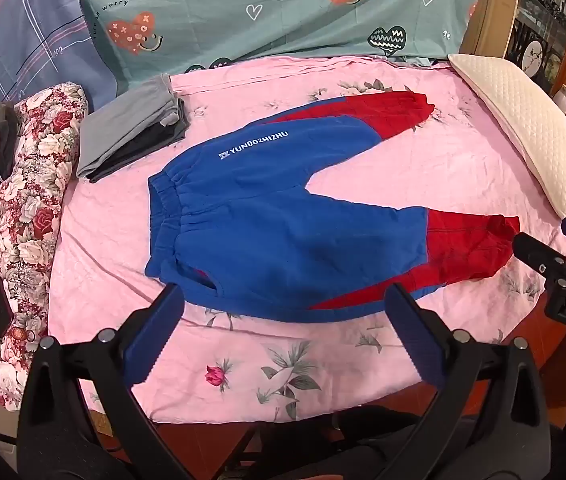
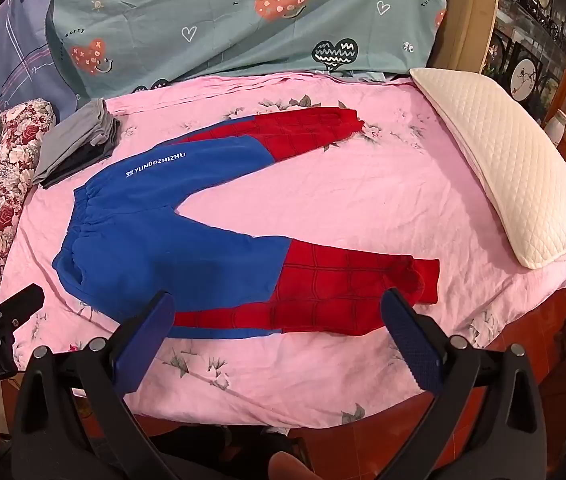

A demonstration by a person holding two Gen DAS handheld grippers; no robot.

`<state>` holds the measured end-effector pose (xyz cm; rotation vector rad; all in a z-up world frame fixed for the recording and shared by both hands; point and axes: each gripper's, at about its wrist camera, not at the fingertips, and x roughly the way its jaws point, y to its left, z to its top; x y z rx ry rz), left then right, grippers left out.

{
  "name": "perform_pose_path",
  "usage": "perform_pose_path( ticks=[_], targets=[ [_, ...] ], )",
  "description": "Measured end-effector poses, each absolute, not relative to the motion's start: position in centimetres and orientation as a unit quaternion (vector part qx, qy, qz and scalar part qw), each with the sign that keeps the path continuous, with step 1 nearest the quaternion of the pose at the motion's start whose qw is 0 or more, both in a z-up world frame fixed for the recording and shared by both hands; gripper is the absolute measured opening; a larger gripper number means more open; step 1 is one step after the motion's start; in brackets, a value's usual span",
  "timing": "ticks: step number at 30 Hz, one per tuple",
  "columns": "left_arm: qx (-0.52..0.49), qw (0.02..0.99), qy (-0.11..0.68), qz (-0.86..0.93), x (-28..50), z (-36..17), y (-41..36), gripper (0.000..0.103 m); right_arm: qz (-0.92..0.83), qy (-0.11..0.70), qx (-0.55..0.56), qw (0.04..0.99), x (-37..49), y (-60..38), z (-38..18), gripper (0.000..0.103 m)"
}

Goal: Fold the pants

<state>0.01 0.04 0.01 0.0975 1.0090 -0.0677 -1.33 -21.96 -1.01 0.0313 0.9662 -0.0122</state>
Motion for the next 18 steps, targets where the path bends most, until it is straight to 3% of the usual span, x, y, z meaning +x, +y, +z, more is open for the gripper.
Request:
perform_pose_path(
  ticks=[18],
  targets=[
    [0.051, 0.875, 0.48, -0.031, -0.4, -0.14, -0.21, 0.101, -0.006, 0.467, 0.014, 0.884, -1.25, -21.83, -1.11, 0.102]
  ],
)
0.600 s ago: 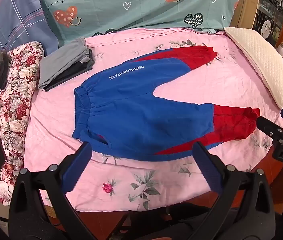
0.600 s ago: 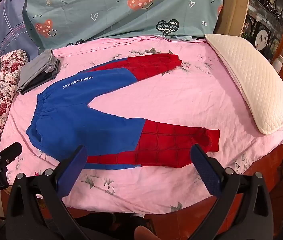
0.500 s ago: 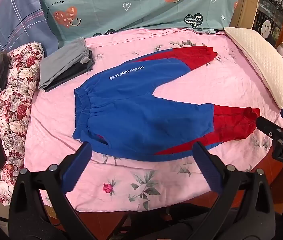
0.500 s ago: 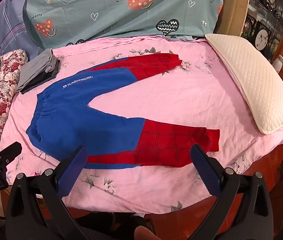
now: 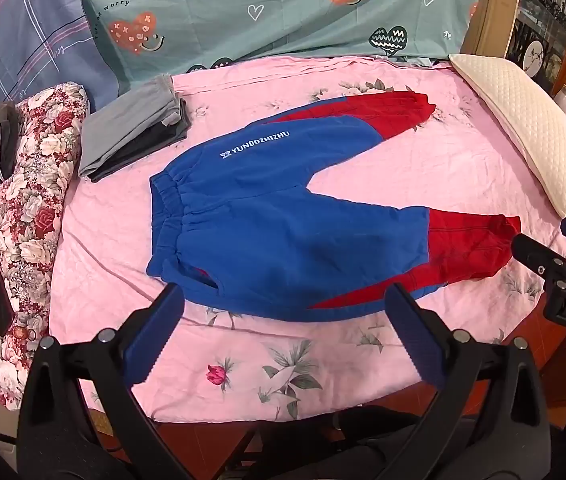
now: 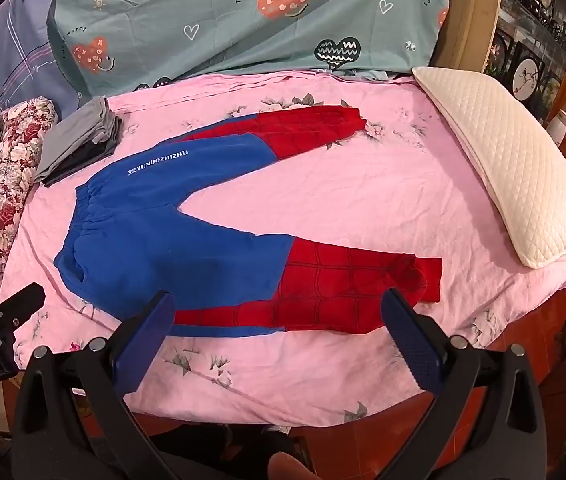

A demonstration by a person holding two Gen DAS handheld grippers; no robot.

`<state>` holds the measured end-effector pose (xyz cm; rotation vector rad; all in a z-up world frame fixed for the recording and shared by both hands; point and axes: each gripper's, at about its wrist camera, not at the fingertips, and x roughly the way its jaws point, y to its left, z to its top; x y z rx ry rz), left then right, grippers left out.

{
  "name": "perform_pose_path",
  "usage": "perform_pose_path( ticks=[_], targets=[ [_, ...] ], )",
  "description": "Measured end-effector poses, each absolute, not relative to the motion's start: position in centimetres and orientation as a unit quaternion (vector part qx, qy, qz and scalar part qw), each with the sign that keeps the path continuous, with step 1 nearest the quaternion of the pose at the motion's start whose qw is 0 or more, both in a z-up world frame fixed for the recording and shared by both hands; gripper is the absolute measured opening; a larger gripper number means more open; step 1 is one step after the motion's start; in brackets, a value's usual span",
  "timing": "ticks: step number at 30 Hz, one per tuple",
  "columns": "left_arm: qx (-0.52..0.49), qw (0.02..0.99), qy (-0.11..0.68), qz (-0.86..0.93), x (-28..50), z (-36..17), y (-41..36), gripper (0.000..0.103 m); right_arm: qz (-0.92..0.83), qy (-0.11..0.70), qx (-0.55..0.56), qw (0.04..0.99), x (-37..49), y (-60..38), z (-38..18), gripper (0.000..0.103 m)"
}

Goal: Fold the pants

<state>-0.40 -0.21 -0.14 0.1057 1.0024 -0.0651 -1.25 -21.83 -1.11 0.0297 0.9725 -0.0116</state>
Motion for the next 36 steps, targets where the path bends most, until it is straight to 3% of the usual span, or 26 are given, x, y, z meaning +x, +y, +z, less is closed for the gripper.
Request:
perform_pose_path(
  ticks=[36],
  targets=[
    [0.05, 0.874, 0.481, -0.032, -0.37, -0.12, -0.26, 0.101, -0.006, 0.47, 0.013, 0.883, -1.31, -21.52, -1.46, 0.102]
  ],
)
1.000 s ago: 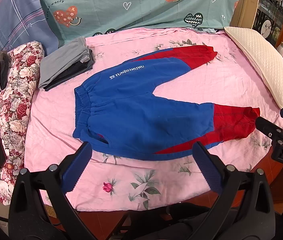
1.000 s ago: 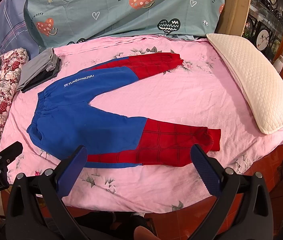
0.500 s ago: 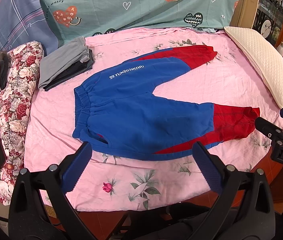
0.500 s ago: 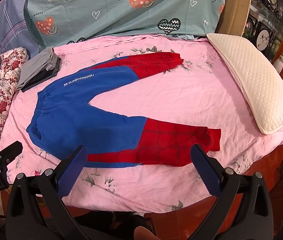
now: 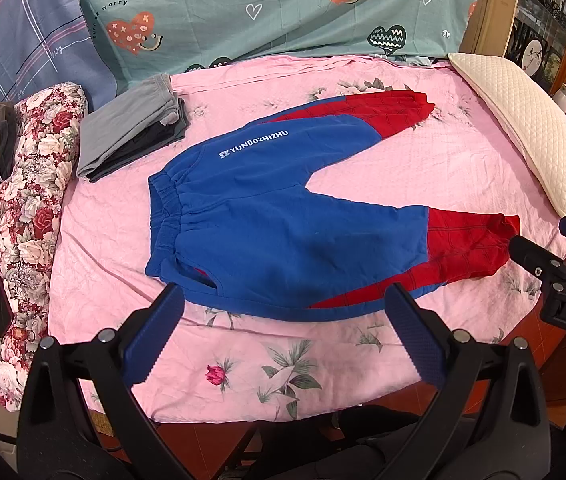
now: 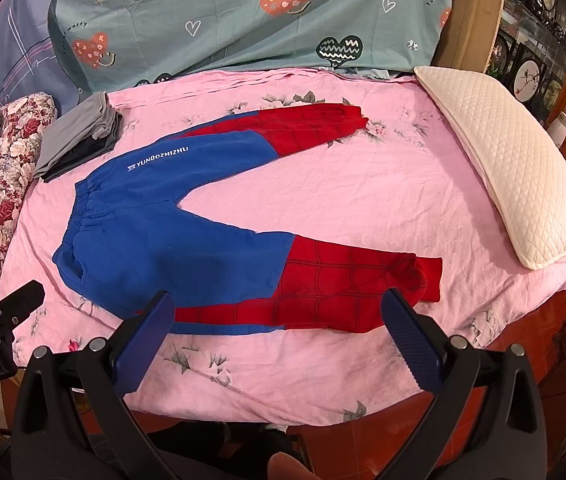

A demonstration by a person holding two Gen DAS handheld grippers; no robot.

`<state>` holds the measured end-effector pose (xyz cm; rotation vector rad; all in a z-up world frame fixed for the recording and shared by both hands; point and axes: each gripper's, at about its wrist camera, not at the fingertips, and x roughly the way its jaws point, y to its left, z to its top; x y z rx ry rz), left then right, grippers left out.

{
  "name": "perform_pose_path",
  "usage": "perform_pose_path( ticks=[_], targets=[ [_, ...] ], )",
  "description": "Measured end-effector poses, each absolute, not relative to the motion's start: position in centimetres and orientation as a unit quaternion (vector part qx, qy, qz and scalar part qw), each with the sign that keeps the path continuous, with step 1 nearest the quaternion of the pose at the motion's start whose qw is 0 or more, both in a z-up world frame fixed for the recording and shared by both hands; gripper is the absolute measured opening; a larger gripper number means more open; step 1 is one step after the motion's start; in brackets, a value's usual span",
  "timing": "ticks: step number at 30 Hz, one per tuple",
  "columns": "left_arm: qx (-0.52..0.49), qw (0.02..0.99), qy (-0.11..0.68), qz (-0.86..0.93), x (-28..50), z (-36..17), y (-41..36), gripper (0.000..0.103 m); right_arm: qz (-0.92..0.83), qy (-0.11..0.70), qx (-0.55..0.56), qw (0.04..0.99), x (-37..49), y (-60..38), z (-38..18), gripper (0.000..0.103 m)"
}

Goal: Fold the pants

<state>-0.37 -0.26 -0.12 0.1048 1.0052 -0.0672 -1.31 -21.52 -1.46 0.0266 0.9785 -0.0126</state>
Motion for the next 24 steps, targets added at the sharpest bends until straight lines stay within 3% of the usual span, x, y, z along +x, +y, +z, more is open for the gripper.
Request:
perform_pose_path(
  ticks=[24],
  targets=[
    [0.049, 0.873, 0.484, -0.032, -0.39, -0.52, 0.18, 0.101, -0.005, 0.476, 0.011, 0.879, -1.03, -21.17, -1.81, 0.102]
  ],
)
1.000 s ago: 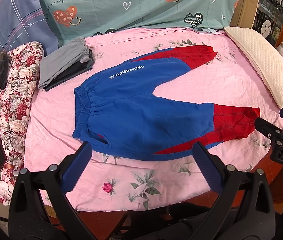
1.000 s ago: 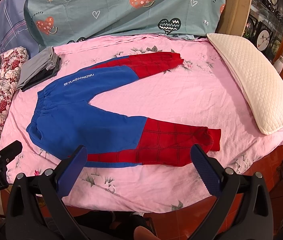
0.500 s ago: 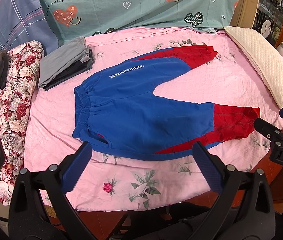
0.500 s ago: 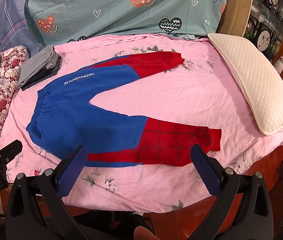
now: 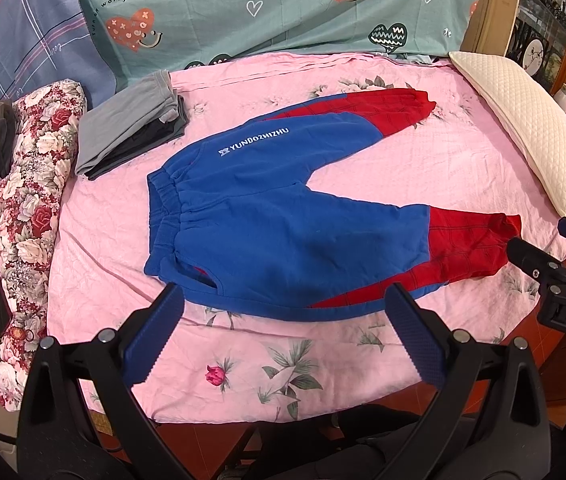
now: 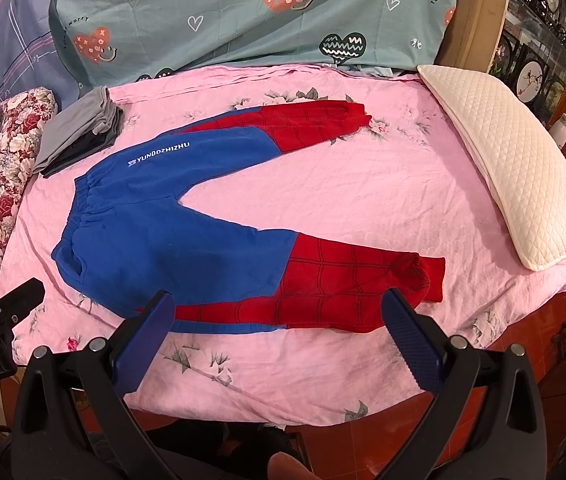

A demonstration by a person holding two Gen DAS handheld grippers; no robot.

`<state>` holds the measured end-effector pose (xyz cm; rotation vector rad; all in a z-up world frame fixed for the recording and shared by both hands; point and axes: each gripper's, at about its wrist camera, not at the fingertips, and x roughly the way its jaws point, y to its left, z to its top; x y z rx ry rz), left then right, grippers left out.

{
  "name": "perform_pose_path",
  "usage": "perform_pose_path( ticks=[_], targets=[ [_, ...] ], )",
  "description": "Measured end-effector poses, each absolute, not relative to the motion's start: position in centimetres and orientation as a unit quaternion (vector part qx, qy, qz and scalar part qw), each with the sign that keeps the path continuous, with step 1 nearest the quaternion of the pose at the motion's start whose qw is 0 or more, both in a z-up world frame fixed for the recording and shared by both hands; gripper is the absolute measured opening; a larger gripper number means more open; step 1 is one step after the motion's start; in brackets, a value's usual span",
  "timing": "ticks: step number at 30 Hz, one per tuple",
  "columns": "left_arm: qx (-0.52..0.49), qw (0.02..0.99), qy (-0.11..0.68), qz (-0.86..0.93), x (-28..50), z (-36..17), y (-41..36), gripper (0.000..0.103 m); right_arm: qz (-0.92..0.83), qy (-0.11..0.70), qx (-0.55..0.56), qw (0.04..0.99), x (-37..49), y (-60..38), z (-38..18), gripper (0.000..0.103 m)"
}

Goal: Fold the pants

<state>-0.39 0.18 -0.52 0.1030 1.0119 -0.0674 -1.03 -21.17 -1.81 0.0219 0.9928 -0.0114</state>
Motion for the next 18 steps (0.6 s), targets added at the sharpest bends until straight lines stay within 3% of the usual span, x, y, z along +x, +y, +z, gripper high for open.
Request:
perform_pose_path(
  ticks=[18],
  targets=[
    [0.042, 0.865, 0.498, -0.038, 2.2, -1.8, 1.5, 0.101, -0.017, 0.491, 0.004, 0.871, 1.0, -20.2, -2.2, 0.102]
  ],
)
